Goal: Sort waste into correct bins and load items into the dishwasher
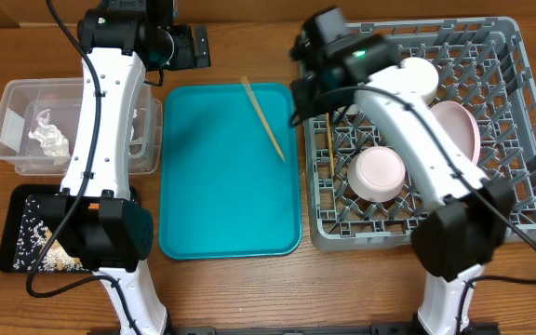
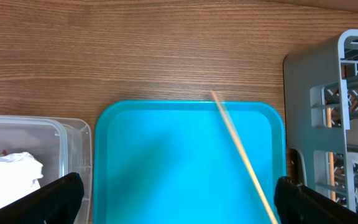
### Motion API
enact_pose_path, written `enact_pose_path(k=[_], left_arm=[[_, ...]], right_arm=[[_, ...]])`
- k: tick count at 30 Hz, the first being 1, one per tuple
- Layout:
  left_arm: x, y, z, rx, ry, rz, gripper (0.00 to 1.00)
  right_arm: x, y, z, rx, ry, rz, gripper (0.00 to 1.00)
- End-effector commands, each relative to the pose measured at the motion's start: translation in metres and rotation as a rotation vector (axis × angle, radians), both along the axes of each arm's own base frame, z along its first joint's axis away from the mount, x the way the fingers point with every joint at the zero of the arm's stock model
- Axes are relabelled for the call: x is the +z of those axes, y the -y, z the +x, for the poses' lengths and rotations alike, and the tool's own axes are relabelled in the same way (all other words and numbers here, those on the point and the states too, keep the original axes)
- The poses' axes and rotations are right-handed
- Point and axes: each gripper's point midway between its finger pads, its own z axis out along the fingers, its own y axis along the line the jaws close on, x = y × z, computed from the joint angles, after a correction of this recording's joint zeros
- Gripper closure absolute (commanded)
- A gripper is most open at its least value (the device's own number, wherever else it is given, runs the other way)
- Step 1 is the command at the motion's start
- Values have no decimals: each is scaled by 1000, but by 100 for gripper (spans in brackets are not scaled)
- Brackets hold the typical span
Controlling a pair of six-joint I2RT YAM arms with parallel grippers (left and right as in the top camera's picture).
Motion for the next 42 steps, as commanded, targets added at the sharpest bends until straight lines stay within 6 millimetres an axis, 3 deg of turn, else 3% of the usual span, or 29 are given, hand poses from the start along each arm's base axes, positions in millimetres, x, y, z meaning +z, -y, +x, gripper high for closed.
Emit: enact_pose_path(k=[1, 6, 16, 21, 22, 23, 32, 33, 37, 39, 42], left_arm=[[3, 2, -2, 3, 4, 1, 0], [3, 2, -2, 3, 4, 1, 0], [3, 2, -2, 3, 4, 1, 0], [3, 2, -2, 3, 4, 1, 0], [3, 2, -2, 3, 4, 1, 0], [3, 2, -2, 3, 4, 1, 0], [3, 2, -2, 3, 4, 1, 0], [3, 2, -2, 3, 4, 1, 0], [13, -1, 13, 14, 78, 19, 0], [15, -1, 16, 14, 92, 18, 0], [14, -1, 15, 14, 87, 18, 0]], right_arm=[[25, 26, 11, -59, 45, 32, 96], [14, 32, 7, -62, 10, 12, 96], [20, -8, 7, 13, 69, 55, 92], [22, -10, 10, 14, 83, 60, 90], [22, -9, 10, 12, 84, 59, 85], [22, -8, 11, 8, 87, 54, 74], [22, 0, 18, -15, 118, 12, 67], [23, -1, 19, -15, 125, 15, 51], [23, -1, 20, -15, 128, 17, 21], [23, -1, 20, -16, 128, 17, 0], [23, -1, 20, -15, 128, 17, 0]])
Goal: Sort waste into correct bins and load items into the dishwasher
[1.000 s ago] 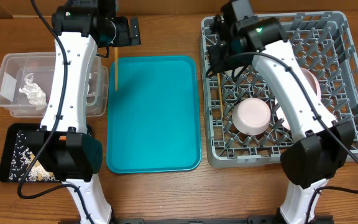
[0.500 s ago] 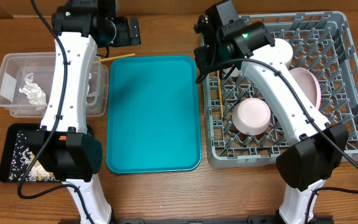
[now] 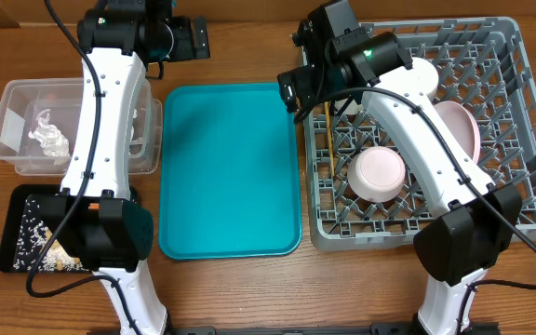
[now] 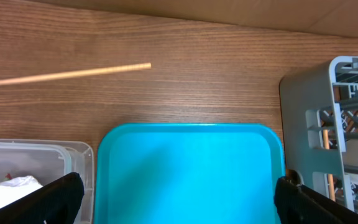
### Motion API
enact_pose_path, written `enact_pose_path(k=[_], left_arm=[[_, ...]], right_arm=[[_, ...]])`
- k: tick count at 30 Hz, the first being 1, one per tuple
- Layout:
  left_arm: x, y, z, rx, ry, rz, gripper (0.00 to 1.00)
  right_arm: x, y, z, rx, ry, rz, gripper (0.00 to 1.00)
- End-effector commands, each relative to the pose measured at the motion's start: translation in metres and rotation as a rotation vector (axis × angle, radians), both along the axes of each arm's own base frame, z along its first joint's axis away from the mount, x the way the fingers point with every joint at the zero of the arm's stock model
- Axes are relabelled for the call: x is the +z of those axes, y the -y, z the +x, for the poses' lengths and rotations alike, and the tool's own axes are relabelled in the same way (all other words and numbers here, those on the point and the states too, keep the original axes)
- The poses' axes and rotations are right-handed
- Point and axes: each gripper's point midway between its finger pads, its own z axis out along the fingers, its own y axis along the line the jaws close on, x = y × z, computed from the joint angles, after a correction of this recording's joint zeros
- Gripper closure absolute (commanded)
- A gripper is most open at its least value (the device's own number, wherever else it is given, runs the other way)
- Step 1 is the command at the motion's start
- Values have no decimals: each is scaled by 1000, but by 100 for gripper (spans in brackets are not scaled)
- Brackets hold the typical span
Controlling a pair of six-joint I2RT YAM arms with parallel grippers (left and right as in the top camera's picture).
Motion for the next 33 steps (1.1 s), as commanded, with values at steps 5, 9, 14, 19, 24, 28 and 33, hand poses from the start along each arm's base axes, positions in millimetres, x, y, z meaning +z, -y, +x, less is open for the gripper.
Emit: enact_pose_path(k=[5, 9, 14, 19, 24, 28, 33], left_arm=[[30, -1, 29, 22, 172, 14, 0], [37, -1, 38, 24, 220, 10, 0], [36, -11, 57, 81, 270, 25, 0], [33, -41, 73, 174, 304, -10, 4], [-2, -80, 85, 272, 249, -90, 1], [-44, -102, 87, 321, 161, -100, 2], [-92, -89, 79, 248, 23, -145, 6]], right_arm=[[3, 2, 2, -8, 12, 1, 0], [3, 2, 2, -8, 12, 1, 0], [3, 2, 2, -8, 12, 1, 0], [3, 2, 2, -8, 12, 1, 0], [3, 2, 2, -8, 12, 1, 0], [3, 2, 2, -8, 12, 1, 0], [3, 2, 2, -8, 12, 1, 0]])
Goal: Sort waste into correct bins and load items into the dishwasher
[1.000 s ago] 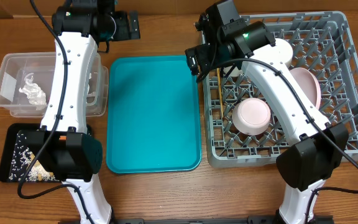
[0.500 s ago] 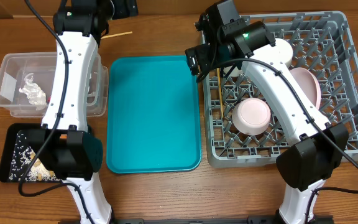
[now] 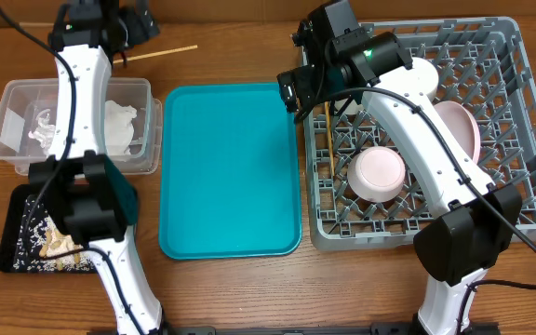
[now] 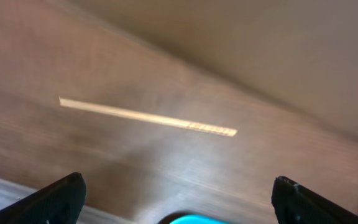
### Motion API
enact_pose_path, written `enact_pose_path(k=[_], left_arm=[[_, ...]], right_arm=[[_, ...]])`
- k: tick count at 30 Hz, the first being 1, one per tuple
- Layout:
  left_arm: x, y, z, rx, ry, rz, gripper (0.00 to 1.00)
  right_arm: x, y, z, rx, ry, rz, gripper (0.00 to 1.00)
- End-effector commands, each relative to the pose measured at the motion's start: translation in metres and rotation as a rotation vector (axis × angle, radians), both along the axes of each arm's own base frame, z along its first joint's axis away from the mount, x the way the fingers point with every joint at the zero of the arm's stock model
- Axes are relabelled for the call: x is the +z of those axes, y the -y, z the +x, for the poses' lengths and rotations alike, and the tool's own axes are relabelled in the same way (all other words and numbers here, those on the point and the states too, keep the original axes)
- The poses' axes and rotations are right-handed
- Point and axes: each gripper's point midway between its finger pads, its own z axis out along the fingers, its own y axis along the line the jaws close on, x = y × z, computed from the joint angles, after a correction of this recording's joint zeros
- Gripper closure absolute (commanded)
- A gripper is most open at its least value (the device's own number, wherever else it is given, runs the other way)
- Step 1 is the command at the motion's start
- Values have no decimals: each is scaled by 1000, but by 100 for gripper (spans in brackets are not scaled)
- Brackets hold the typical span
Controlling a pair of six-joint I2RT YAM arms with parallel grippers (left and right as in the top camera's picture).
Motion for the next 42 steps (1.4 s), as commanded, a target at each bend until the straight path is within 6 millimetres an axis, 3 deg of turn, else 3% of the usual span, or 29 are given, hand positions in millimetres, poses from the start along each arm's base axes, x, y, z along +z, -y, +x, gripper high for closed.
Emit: enact_pose_path(k=[1, 5, 6, 8, 10, 13, 16, 20, 23, 27, 38, 42], left_arm=[[-26, 32, -3, -97, -63, -97, 10], [-27, 41, -5, -127, -74, -99, 31], [-25, 42, -5, -134, -67, -93, 42], [-22, 44, -9, -138, -77, -96, 79], [-28, 50, -20, -143, -129, -103, 96], [-47, 61, -49, -143, -276, -92, 96], [-62, 59, -83, -105, -437, 30, 96], [-68, 69, -110, -114, -551, 126, 96], [-68, 57, -122, -64, -602, 217, 96], [-64, 32, -121, 0, -598, 284, 96], [-63, -40, -119, 146, -570, 231, 96], [-64, -52, -116, 158, -550, 176, 96]], right_arm=[[3, 1, 2, -8, 11, 1, 0], [3, 1, 2, -8, 11, 2, 0], [3, 1, 2, -8, 11, 2, 0], [3, 2, 2, -9, 11, 2, 0], [3, 1, 2, -8, 11, 2, 0], [3, 1, 2, -8, 11, 2, 0], [3, 1, 2, -8, 11, 2, 0], [3, 1, 2, -8, 11, 2, 0], [3, 1, 2, -8, 11, 2, 0], [3, 1, 2, -8, 11, 2, 0], [3, 1, 2, -8, 11, 1, 0], [3, 1, 2, -8, 11, 2, 0]])
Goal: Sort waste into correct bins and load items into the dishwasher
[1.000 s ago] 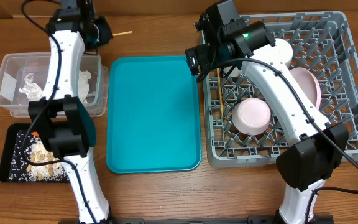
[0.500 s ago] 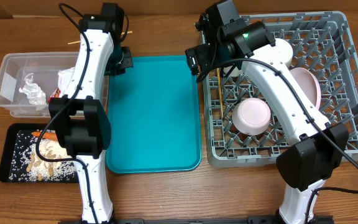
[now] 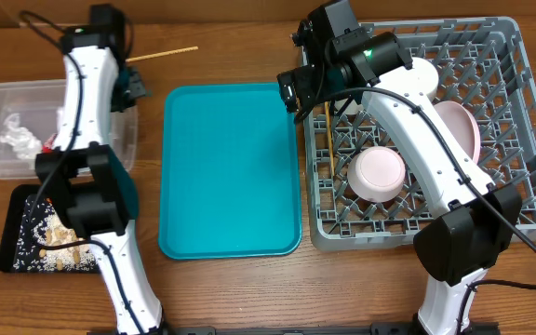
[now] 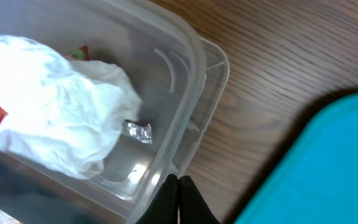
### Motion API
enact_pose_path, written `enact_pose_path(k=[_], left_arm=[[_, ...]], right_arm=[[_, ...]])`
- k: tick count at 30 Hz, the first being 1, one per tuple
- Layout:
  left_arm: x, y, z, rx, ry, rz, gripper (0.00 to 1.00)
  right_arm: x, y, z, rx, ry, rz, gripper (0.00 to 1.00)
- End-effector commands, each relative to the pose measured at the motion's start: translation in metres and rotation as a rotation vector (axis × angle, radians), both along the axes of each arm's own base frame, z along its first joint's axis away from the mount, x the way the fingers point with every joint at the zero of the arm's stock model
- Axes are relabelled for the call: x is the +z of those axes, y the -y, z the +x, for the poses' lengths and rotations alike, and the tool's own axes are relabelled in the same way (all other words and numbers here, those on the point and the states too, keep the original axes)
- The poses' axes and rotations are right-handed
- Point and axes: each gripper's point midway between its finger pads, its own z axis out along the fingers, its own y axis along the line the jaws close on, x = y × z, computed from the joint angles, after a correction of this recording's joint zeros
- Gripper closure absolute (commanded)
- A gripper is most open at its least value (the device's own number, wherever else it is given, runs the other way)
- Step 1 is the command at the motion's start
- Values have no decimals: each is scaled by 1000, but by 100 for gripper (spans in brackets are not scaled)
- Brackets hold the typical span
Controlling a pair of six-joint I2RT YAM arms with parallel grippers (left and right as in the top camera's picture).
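Note:
My left gripper [image 4: 178, 186] is shut, its tips against the right rim of the clear plastic waste bin [image 4: 191, 74]; whether it pinches the rim I cannot tell. The bin [image 3: 26, 88] holds white tissue [image 4: 55, 118], a foil scrap [image 4: 138, 130] and a red wrapper. A wooden chopstick [image 3: 161, 53] lies on the table behind the teal tray [image 3: 229, 167]. My right gripper [image 3: 293, 93] hangs at the left edge of the grey dish rack [image 3: 529, 121]; its jaws are unclear from above.
The rack carries a pink bowl [image 3: 380, 172], a pink plate [image 3: 459, 126], a white cup [image 3: 417, 74] and another chopstick [image 3: 329, 140]. A black tray [image 3: 12, 200] with food scraps sits at the front left, below the clear bin.
My left gripper has gone from open over the chopstick at the back of the table to shut at the clear bin's right rim. The bin now sits further left. The right arm is unchanged.
A chopstick lay on the teal tray with my left gripper open behind it. Then the tray was bare and the chopstick lay on the table behind it. My left gripper then hung open over that chopstick, and now is shut at the shifted bin.

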Motion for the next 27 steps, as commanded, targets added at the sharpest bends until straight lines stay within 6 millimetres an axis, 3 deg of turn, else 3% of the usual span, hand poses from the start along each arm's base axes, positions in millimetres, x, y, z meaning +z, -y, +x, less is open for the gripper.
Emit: enact_pose_path(k=[1, 6, 14, 19, 23, 27], left_arm=[[12, -14, 3, 28, 48, -13, 96], [20, -15, 21, 31, 136, -53, 96], [64, 32, 96, -103, 467, -239, 87], [68, 58, 133, -168, 586, -205, 84], [57, 42, 146, -107, 602, -2, 88], [44, 30, 152, -123, 586, 92, 94]], right_arm=[[3, 1, 2, -8, 11, 1, 0], [3, 1, 2, -8, 11, 1, 0], [3, 2, 2, -8, 11, 1, 0], [3, 1, 2, -8, 11, 1, 0], [3, 1, 2, -8, 11, 1, 0], [3, 1, 2, -8, 11, 1, 0]])
